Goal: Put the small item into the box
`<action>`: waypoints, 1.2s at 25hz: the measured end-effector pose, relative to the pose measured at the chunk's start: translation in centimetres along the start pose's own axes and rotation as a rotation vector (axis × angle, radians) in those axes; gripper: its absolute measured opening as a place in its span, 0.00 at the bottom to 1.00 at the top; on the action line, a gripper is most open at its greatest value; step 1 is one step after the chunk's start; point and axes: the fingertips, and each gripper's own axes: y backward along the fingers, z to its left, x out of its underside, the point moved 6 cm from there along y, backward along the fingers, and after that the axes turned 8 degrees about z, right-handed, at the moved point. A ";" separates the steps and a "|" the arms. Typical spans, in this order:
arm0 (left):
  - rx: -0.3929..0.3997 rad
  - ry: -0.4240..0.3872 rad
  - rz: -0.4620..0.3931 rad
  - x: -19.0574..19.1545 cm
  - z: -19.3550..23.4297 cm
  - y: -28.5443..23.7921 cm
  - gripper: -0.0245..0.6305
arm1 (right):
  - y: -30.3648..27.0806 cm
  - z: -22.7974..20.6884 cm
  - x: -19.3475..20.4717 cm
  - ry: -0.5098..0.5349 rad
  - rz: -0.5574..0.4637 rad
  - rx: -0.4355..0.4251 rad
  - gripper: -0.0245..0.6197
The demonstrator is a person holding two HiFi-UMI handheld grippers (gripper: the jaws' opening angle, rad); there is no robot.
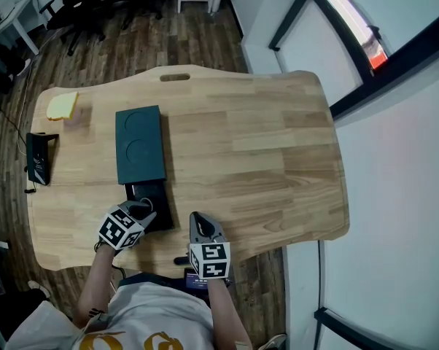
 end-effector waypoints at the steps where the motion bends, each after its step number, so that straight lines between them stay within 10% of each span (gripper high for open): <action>1: -0.003 -0.017 0.023 -0.1 -0.1 -0.1 0.10 | 0.0 -0.1 -0.2 0.000 0.000 0.002 0.05; 12: 0.038 -0.108 0.256 0.0 -0.3 -2.1 0.10 | -0.8 -0.4 -2.0 0.025 -0.002 -0.012 0.05; 30: 0.114 -0.076 0.313 -0.7 -0.2 -2.9 0.11 | -1.2 -1.3 -1.8 0.056 0.036 -0.010 0.05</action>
